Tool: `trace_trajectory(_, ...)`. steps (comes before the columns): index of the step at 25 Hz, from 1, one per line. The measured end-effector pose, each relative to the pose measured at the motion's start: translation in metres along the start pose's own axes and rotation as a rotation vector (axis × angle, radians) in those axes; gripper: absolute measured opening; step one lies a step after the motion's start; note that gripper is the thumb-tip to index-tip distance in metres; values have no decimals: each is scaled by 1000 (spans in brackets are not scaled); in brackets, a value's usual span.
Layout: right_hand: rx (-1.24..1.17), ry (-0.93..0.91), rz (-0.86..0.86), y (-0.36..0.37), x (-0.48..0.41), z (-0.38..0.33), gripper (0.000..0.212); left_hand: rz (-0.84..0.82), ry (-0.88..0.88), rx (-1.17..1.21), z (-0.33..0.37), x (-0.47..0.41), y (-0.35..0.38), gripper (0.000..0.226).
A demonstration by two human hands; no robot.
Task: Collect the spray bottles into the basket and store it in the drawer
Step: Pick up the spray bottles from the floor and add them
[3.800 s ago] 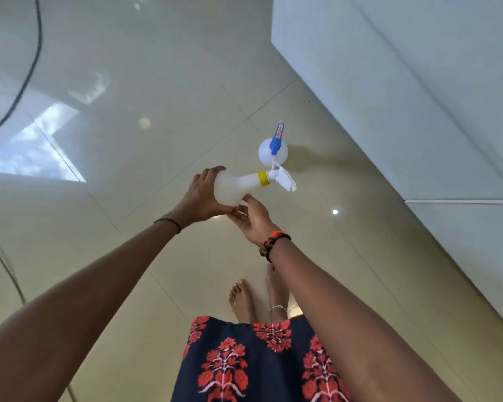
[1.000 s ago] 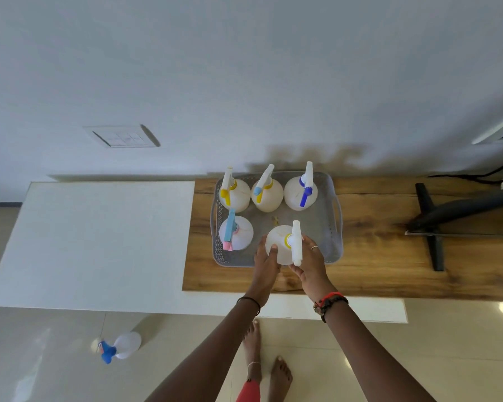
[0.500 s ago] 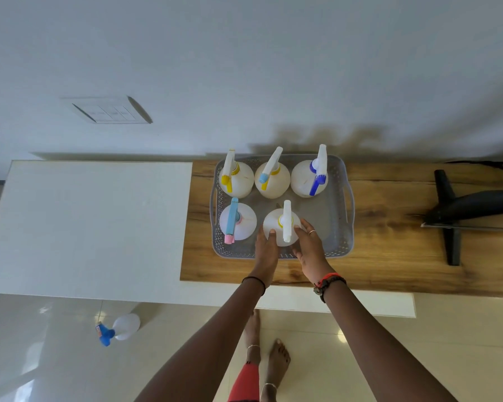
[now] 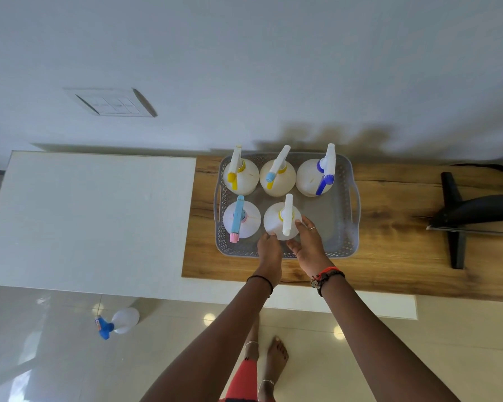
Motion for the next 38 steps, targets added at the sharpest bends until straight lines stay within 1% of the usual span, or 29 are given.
trace_trajectory(4,-13,-9,-22,2,0,0,44,-20,17,21,3,1,0,37)
trace_trajectory(8,14,11,-5,2,4,-1,44,7,29,-84,6,10,-1,40)
trace_trajectory(10,78,7,41,-2,9,-2,41,6,32,-126,5,18,-1,42)
trace_trajectory(13,154,-24,138,-13,22,-2,34,5,72,-119,1,37,-9,47)
trace_trajectory(15,150,-40,196,-17,36,1,24,13,83,-84,-6,49,-19,49)
trace_trajectory(17,163,-50,227,-17,54,5,17,7,111,-58,-16,63,-31,45)
trace_trajectory(20,212,-65,202,-11,80,16,25,38,199,-64,-30,81,-56,35)
trace_trajectory(22,256,-53,175,-6,97,30,22,90,251,-85,-43,88,-82,30)
trace_trajectory(25,330,-12,105,4,123,56,9,164,309,-120,-65,93,-129,30)
trace_trajectory(29,446,55,6,25,157,99,12,265,340,-129,-88,95,-204,31)
trace_trajectory(32,499,89,-78,50,183,133,11,335,316,-86,-103,93,-268,32)
trace_trajectory(38,585,91,-187,110,233,209,7,362,232,26,-137,75,-403,33)
Point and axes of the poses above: each hand's wrist, its own x-axis away from the middle knuckle, its own y-axis out of the palm, z = x × y, the point moved 7 cm from there along -x, towards the middle knuckle, and after that the axes turned 12 degrees about -y, right-handed, at the moved point
